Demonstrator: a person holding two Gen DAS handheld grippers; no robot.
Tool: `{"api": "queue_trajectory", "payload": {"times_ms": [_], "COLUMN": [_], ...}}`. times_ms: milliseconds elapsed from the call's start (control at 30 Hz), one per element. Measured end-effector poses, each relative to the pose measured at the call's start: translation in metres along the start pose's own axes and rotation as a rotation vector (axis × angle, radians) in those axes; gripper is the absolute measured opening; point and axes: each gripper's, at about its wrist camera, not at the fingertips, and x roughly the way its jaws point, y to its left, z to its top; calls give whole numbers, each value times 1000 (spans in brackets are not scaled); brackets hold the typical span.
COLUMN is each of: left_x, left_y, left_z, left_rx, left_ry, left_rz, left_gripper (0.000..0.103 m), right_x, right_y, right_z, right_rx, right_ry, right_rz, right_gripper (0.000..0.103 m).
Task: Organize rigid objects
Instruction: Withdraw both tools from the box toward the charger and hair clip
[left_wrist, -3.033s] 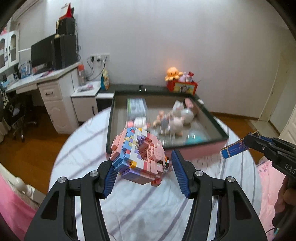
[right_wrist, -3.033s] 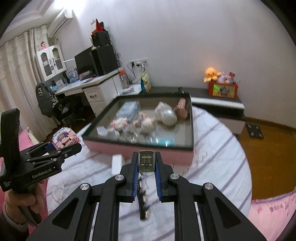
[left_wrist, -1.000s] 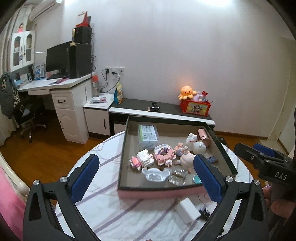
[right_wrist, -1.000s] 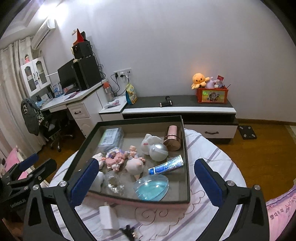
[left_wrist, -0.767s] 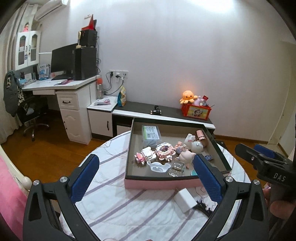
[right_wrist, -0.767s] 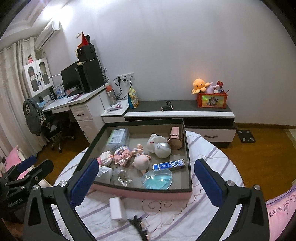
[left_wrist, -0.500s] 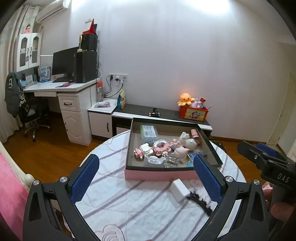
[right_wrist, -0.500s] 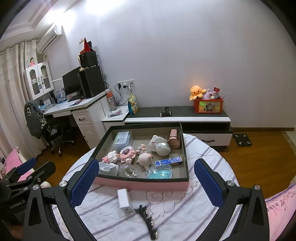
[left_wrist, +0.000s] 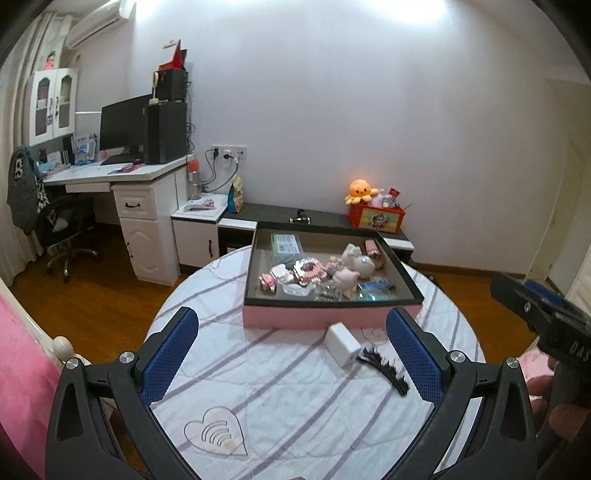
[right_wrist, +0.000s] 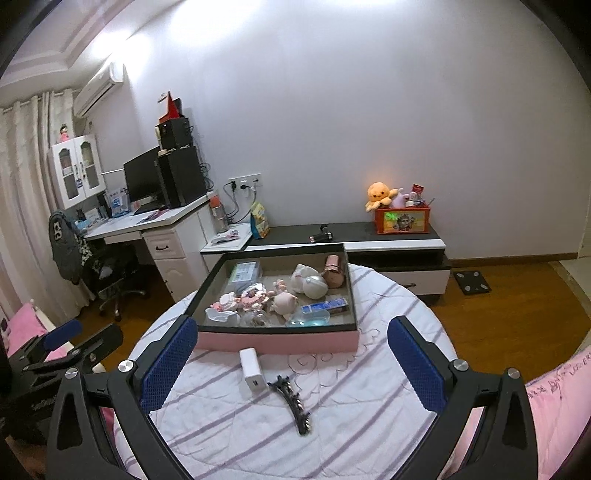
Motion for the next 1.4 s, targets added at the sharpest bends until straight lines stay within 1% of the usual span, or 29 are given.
{"api": "queue_trajectory", "payload": {"times_ms": [200, 567, 1033, 1133, 1233, 1400], "left_x": [-4, -7, -1, 8, 17, 38], "left_y": [-1, 0, 2, 4, 5, 5], "left_z": [-6, -9, -11, -13, -17, -26], "left_rx": [-3, -3, -6, -9, -11, -10], "left_ry": [11, 12, 26, 44, 66, 115], "left_rz": [-4, -4, -4, -1, 3, 5], "left_gripper": [103, 103, 103, 103, 103, 103], "right_x": [-7, -11, -2, 7, 20, 55], "right_y": [0, 1, 0, -4, -10, -18], "right_z": [-9, -15, -15, -18, -25, -48], "right_rx": [-1, -6, -15, -22, -24, -43], "right_ry": [7, 15, 43, 66, 110, 232], "right_rz": [-8, -10, -17, -26, -6, -2], "right_gripper": [103, 103, 103, 103, 103, 103]}}
